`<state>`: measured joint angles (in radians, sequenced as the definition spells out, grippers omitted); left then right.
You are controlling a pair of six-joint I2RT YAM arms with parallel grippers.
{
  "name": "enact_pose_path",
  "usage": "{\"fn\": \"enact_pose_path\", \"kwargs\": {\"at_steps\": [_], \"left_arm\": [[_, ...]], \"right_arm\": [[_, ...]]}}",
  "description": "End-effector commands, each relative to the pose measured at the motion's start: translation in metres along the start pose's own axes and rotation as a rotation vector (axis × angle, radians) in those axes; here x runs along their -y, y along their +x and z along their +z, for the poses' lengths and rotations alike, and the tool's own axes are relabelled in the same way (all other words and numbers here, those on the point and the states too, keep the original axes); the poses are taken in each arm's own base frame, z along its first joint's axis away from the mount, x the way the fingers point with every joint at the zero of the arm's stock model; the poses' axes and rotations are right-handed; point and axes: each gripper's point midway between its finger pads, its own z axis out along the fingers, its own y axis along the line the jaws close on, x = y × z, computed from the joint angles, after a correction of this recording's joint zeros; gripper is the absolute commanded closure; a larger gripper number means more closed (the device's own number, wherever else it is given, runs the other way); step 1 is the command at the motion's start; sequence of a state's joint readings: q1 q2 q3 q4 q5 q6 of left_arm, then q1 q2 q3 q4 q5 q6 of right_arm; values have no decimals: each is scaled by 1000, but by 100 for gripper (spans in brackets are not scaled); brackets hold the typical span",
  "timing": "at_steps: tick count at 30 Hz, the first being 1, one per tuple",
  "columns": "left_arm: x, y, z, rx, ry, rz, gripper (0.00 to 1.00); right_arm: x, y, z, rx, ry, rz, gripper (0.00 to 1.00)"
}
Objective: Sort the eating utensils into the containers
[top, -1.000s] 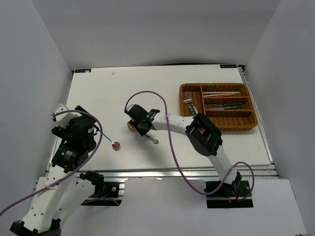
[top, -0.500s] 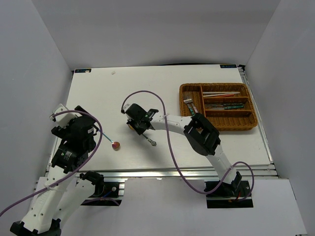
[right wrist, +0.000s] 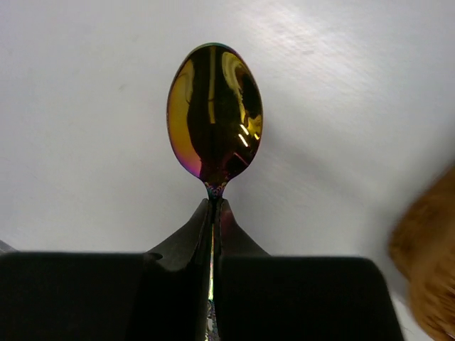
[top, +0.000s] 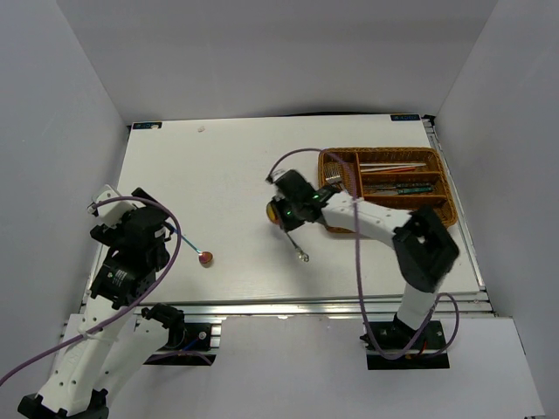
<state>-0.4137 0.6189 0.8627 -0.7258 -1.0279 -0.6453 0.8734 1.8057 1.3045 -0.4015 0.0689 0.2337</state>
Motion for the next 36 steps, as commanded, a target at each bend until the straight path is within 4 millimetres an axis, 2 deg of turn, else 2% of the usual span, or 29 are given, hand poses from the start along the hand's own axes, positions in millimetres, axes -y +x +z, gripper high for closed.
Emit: {"fn": "enact_pose_path", "kwargs": {"at_steps": [1, 2, 3, 4, 5, 6, 7, 8, 9, 10, 11, 12, 14, 15, 16, 20, 23, 28, 34, 35, 36], "left_arm": [[-1, -1, 0, 2, 3, 0, 2], [-1, 0, 0, 2, 2, 1, 2], [-1, -1, 0, 2, 3, 1, 2], [-1, -1, 0, 2, 3, 0, 2], [0, 0, 0, 1, 4, 1, 2], [0, 0, 0, 1, 4, 0, 2], [0, 0, 0, 1, 4, 0, 2], [0, 0, 0, 1, 4, 0, 2], [-1, -1, 0, 3, 5, -3, 2], [0, -1, 0, 2, 6, -3, 2], [0, 0, 0, 0, 7, -2, 2], [0, 0, 0, -1, 8, -2, 2], [1, 1, 0, -4, 10, 6, 2], [3, 3, 1, -10, 13, 11, 2], [3, 4, 1, -12, 15, 11, 2], [8, 9, 3, -29, 26, 29, 2], [11, 11, 4, -37, 29, 41, 2], [13, 15, 5, -46, 32, 52, 2], [16, 17, 6, -54, 38, 58, 2], [17, 18, 7, -58, 39, 62, 2], [17, 20, 7, -61, 38, 66, 2]], "right_arm": [[36, -40, -34, 192, -2, 213, 100], [50, -43, -39, 215, 24, 249, 100], [77, -47, -51, 251, 73, 308, 100], [91, -48, -57, 270, 105, 379, 100], [126, -57, -76, 342, 171, 465, 100], [145, -58, -85, 380, 193, 530, 100], [163, -46, -86, 388, 215, 600, 100], [200, -44, -107, 467, 252, 760, 100], [219, -48, -118, 545, 259, 835, 100], [235, -27, -115, 554, 280, 923, 100], [268, -19, -136, 648, 334, 1083, 100], [284, -15, -144, 708, 357, 1153, 100], [320, 16, -157, 786, 479, 1322, 100], [329, 19, -166, 848, 490, 1411, 100], [347, 33, -175, 889, 558, 1479, 100], [370, 51, -178, 908, 654, 1626, 100], [379, 52, -173, 885, 681, 1644, 100], [383, 64, -163, 853, 716, 1655, 100], [378, 80, -160, 837, 739, 1657, 100], [378, 80, -160, 851, 735, 1655, 95], [376, 84, -158, 842, 734, 1652, 78]]}}
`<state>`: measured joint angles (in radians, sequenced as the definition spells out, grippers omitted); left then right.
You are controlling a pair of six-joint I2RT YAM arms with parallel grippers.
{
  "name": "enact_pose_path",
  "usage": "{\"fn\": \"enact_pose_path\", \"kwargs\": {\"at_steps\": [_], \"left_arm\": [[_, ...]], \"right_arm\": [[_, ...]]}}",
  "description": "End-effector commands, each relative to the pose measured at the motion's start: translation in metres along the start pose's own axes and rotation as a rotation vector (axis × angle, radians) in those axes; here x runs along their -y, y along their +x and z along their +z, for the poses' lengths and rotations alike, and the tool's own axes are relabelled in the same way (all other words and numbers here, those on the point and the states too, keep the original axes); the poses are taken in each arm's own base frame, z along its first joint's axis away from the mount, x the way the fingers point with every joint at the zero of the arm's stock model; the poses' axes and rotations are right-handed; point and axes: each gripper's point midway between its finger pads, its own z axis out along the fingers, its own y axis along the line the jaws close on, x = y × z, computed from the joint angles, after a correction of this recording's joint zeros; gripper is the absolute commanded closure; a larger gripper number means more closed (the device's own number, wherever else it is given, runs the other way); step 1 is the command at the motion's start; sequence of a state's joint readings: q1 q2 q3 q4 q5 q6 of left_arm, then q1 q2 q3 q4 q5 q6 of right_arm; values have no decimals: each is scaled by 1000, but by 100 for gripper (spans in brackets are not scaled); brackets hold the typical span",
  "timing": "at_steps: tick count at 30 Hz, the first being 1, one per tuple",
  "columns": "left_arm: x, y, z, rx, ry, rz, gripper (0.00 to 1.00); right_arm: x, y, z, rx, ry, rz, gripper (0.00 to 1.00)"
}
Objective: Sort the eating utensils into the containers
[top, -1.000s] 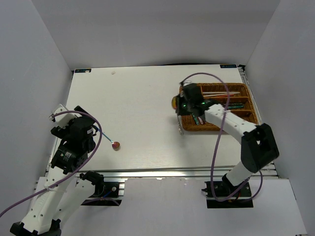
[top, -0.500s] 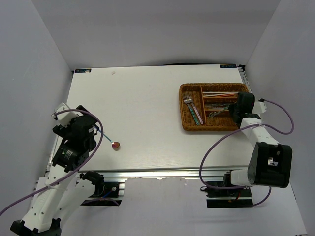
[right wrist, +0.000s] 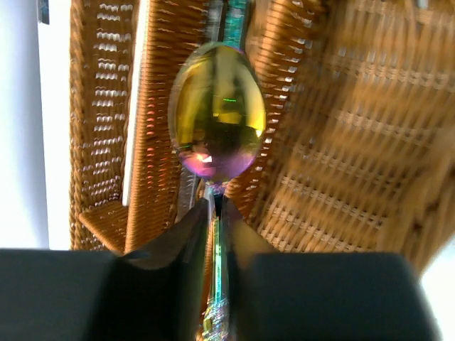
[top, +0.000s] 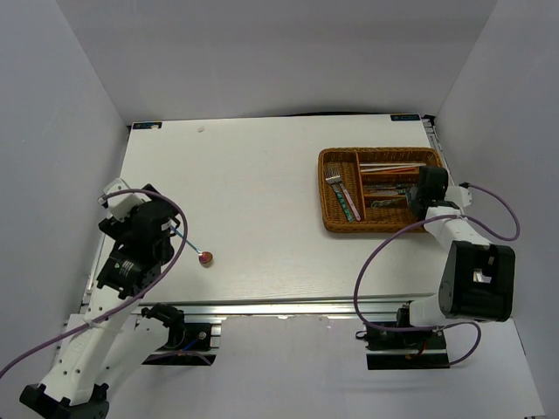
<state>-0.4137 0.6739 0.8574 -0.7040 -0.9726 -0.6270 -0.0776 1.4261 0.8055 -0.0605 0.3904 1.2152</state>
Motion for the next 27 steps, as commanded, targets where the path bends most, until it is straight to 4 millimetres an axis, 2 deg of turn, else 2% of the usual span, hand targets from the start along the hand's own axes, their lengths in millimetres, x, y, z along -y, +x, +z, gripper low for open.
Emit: {"fn": "enact_pose_path", "kwargs": {"at_steps": [1, 5, 6, 8, 9, 12, 13, 14, 15, 16, 17, 19, 20, 21, 23, 24, 25, 27], "left_arm": [[3, 5, 2, -14, 10, 17, 2], [5, 8, 3, -24, 12, 25, 2], [6, 9, 4, -28, 13, 23, 2], [10, 11, 4, -38, 29, 20, 2], [13, 14, 5, -47, 33, 22, 2], [17, 30, 9, -103, 7, -5, 2], [19, 46, 14, -151, -22, 32, 2], [24, 55, 17, -179, -37, -9, 2], [29, 67, 19, -219, -43, -15, 2], [33, 85, 26, -270, -81, 19, 2], [35, 94, 33, -296, -112, -14, 2], [39, 115, 41, -381, -149, -18, 2], [36, 127, 52, -421, -212, -22, 2], [36, 133, 56, -443, -231, -28, 2], [40, 149, 69, -503, -245, -64, 2], [42, 155, 72, -532, -243, -81, 4], [52, 163, 73, -580, -207, -114, 6], [55, 179, 74, -630, -215, -123, 14]], "right_arm": [[-4, -13, -4, 60, -34, 24, 76], [-4, -11, -7, 46, -43, 16, 66], [-6, -11, -9, 41, -53, 16, 57], [-12, -14, -12, 41, -68, 13, 49], [-17, -15, -17, 34, -87, 5, 44], [-46, -18, -35, 4, -191, -68, 39], [-65, -21, -45, -6, -252, -98, 38], [-83, -23, -53, -8, -321, -137, 35], [-94, -16, -62, -26, -370, -233, 30], [-96, -12, -67, -42, -368, -294, 18], [-116, -16, -79, -28, -405, -342, 12], [-123, 1, -93, -37, -413, -515, 11], [-125, 4, -100, -40, -405, -573, 11], [-126, 18, -109, -56, -421, -636, 11], [-118, 33, -116, -92, -445, -758, 11], [-109, 48, -121, -135, -469, -797, 11], [-103, 54, -123, -151, -481, -836, 11], [-85, 67, -124, -200, -501, -863, 11]]}}
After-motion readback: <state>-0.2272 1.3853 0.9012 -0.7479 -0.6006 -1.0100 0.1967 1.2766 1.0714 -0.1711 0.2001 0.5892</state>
